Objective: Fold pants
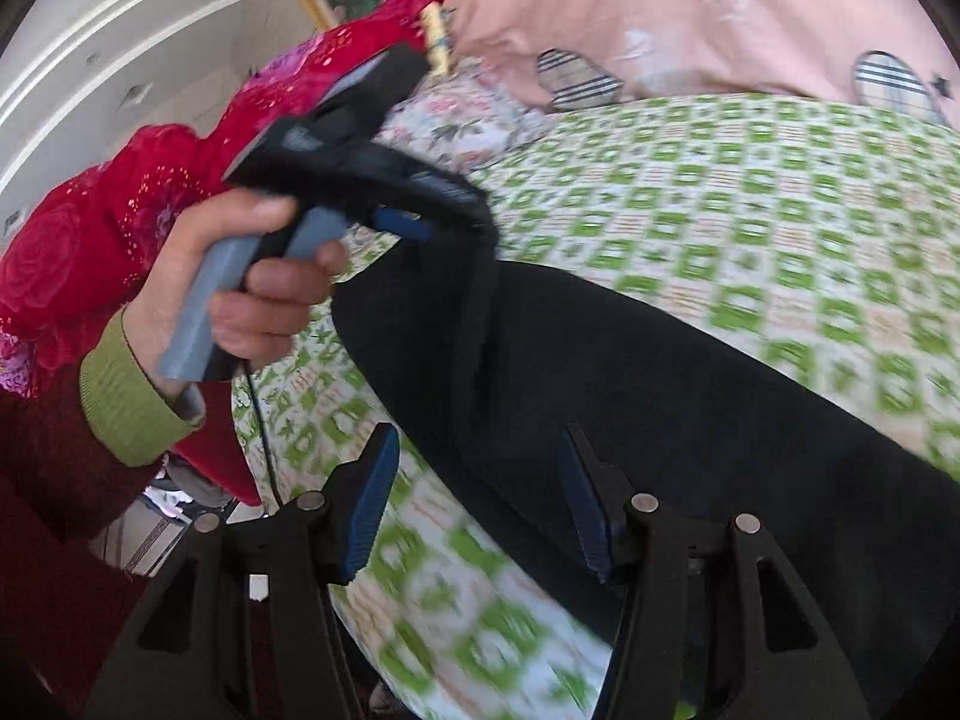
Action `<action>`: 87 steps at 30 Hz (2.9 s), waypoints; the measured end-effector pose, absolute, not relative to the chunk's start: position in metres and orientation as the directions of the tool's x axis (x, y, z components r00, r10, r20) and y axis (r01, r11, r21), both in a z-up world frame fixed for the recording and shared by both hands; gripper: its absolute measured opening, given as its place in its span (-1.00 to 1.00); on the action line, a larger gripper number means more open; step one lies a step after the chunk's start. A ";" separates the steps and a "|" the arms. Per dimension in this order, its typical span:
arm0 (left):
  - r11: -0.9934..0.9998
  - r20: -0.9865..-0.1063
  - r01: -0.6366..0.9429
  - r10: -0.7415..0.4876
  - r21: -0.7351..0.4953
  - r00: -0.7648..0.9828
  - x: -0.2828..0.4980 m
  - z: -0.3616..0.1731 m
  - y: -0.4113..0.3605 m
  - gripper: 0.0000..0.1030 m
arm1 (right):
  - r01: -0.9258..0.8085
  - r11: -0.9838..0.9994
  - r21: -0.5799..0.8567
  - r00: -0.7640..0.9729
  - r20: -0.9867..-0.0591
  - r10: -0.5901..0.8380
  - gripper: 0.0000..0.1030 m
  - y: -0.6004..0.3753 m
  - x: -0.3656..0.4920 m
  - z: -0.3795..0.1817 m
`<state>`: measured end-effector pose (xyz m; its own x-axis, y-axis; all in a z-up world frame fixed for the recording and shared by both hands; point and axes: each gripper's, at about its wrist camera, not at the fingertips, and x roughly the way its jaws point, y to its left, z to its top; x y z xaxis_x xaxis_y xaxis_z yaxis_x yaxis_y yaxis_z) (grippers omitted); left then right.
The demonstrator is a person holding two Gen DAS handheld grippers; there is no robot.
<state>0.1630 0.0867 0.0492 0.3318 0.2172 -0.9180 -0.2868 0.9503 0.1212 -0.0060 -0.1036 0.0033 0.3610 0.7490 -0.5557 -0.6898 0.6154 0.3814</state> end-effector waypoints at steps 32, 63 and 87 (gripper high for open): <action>0.830 -0.777 -0.380 -0.098 -0.409 0.622 0.019 0.046 0.199 -0.92 | -0.802 0.569 0.180 0.323 -0.671 0.668 -0.89 -0.030 -0.015 0.001; 0.720 -0.827 -0.547 -0.065 -0.426 0.558 -0.011 0.023 0.264 0.48 | -0.622 0.699 0.352 0.402 -0.623 0.671 -0.04 -0.041 0.059 0.026; 0.710 -0.871 -0.601 -0.036 -0.368 0.491 0.039 -0.014 0.274 -0.32 | -0.669 0.677 0.307 0.166 -0.826 0.539 -0.11 0.000 0.152 -0.037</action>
